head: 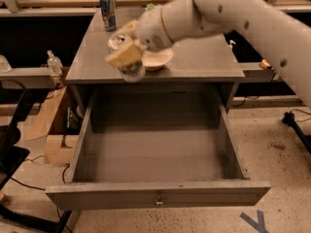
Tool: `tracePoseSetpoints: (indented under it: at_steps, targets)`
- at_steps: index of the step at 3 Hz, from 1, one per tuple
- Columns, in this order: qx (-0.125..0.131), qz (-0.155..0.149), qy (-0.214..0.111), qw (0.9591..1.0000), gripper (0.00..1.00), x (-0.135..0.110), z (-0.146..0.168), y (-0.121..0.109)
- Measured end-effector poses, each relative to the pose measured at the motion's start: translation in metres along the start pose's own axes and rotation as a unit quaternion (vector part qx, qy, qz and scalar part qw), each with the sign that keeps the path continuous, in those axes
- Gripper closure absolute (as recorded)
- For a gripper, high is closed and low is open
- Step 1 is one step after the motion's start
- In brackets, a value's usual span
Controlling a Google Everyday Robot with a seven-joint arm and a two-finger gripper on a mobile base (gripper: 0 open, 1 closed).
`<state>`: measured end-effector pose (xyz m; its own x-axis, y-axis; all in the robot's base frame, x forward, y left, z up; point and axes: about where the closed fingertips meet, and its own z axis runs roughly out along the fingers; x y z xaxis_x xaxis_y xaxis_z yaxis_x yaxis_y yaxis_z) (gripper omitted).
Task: Pick 7up can from top drawer and place on counter
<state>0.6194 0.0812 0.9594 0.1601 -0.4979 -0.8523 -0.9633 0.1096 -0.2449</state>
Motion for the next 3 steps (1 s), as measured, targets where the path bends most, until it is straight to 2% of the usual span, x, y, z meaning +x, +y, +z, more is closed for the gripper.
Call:
tracePoseSetpoints:
  at_steps: [1,2,3]
  targets:
    - [0.023,0.002,-0.019,0.9996,1.00,-0.060,0.021,-0.046]
    - [0.051,0.018,-0.065,0.9964,1.00,-0.091,0.045,-0.092]
    - [0.082,0.043,-0.088,0.9918,1.00,-0.077,0.077,-0.133]
